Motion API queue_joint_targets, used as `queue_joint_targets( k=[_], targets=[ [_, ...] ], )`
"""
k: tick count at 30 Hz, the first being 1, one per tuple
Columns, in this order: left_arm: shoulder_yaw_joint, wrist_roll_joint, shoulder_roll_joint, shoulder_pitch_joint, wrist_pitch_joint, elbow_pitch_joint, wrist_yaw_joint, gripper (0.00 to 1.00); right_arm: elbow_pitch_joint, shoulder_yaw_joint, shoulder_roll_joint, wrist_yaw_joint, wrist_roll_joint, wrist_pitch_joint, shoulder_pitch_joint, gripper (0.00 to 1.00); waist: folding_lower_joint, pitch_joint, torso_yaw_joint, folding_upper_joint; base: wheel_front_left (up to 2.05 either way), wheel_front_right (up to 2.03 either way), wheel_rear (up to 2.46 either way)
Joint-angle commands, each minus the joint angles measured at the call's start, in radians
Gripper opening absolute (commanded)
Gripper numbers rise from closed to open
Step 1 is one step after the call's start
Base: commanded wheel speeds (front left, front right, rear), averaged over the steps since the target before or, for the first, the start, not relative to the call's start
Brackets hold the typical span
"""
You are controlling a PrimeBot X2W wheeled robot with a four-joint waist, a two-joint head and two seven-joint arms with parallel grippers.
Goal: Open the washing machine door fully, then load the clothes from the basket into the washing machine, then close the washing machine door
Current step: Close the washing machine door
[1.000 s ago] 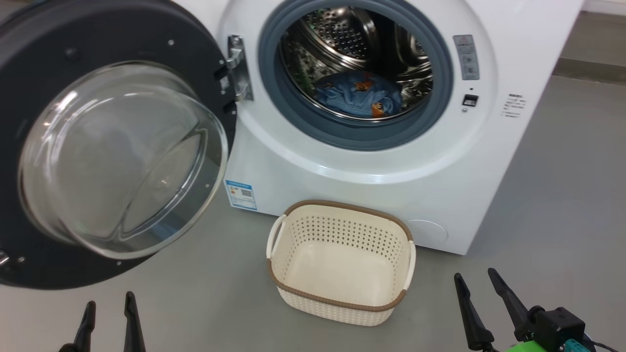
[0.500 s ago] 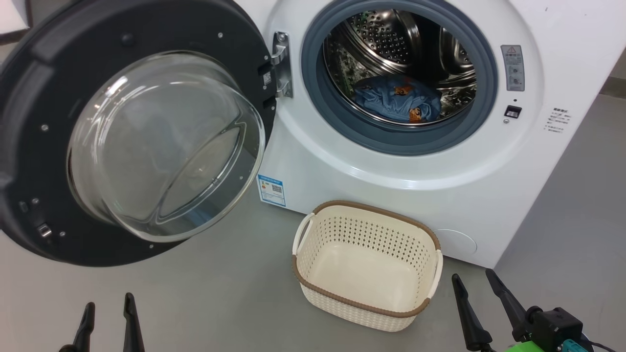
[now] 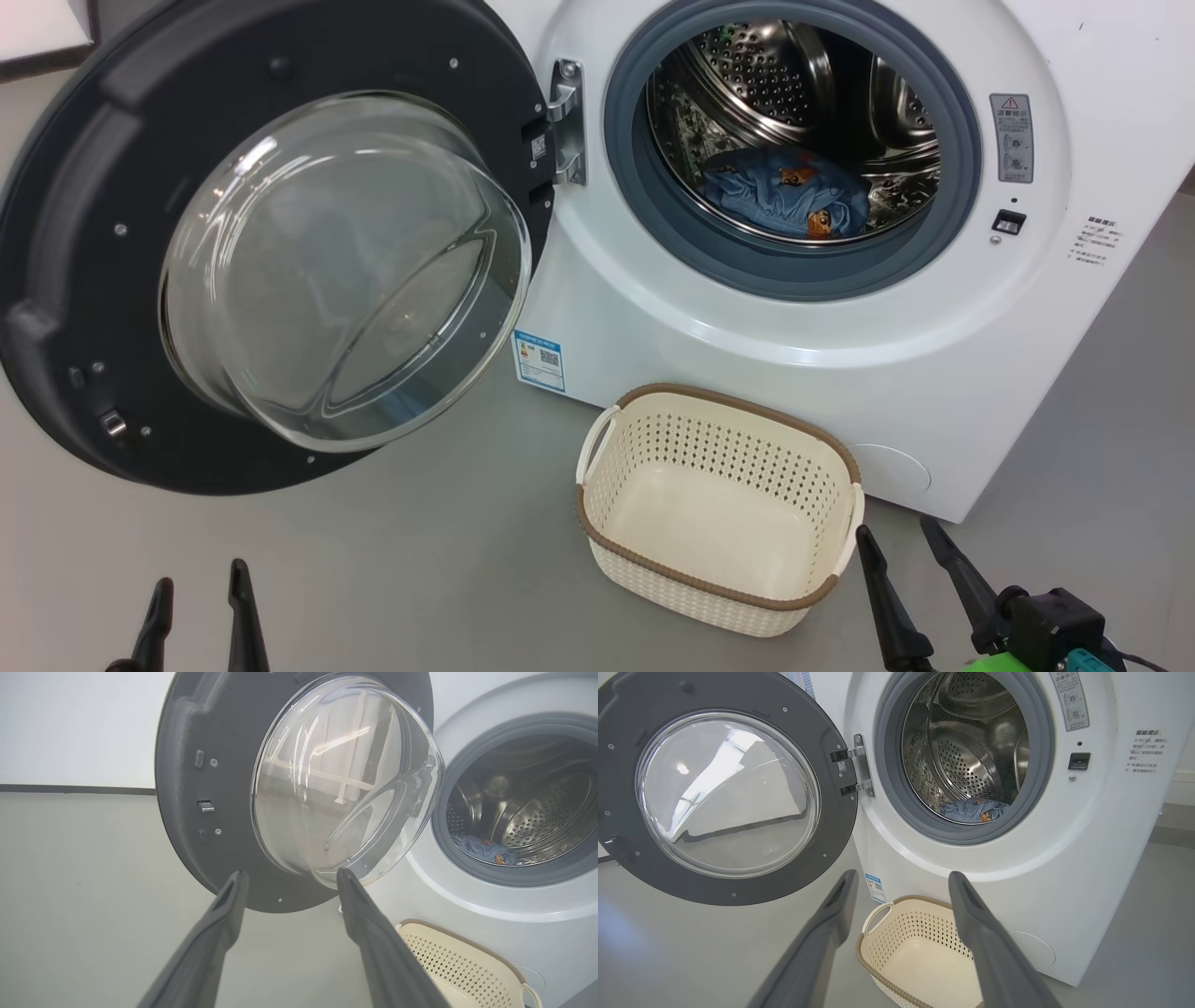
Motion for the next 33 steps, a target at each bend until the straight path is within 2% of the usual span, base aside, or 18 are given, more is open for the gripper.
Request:
queue_joint_targets(
  k=[1,9,10,12,13,23,28,33],
  targets=[
    [0.036,0.006,0.012,-0.015,-0.006,-0.031,0.004,1.00,-0.019,0.026,-0.004,0.001,-0.012,-0.005,-0.037,1.00,0.0000,0.002,0.002,0.0000,0.00,0.00,0.00],
    [0.053,-0.018,0.012,-0.011,-0.006,-0.036,0.013,1.00,-0.011,0.042,-0.009,0.001,-0.010,-0.005,-0.058,1.00,0.0000,0.009,0.007,0.0000,0.00,0.00,0.00],
    [0.060,-0.032,0.012,-0.010,-0.006,-0.032,0.014,0.72,-0.011,0.043,-0.010,0.001,-0.009,-0.005,-0.059,1.00,0.0000,0.010,0.008,0.0000,0.00,0.00,0.00],
    [0.086,-0.077,0.012,-0.010,-0.006,-0.018,0.015,0.04,-0.011,0.044,-0.011,0.001,-0.009,-0.005,-0.061,1.00,0.0000,0.012,0.010,0.0000,0.00,0.00,0.00],
    [0.105,-0.098,0.012,-0.012,-0.006,-0.012,0.013,0.00,-0.011,0.045,-0.011,0.001,-0.009,-0.005,-0.061,1.00,0.0000,0.013,0.010,0.0000,0.00,0.00,0.00],
    [0.380,-0.258,0.012,-0.067,-0.006,0.070,-0.043,0.00,-0.012,0.040,-0.009,0.001,-0.007,-0.005,-0.055,1.00,0.0000,0.020,0.015,0.0000,0.00,0.00,0.00],
    [0.463,-0.359,0.024,-0.103,-0.006,0.103,-0.053,0.00,-0.014,0.037,-0.007,0.001,-0.007,-0.005,-0.053,1.00,0.0000,0.022,0.016,0.0000,0.00,0.00,0.00],
    [0.541,-0.480,0.107,-0.152,0.025,0.155,-0.059,0.00,-0.017,0.032,-0.006,0.001,-0.009,-0.005,-0.050,1.00,0.0000,0.026,0.018,0.0000,0.00,0.00,0.00]
  ],
)
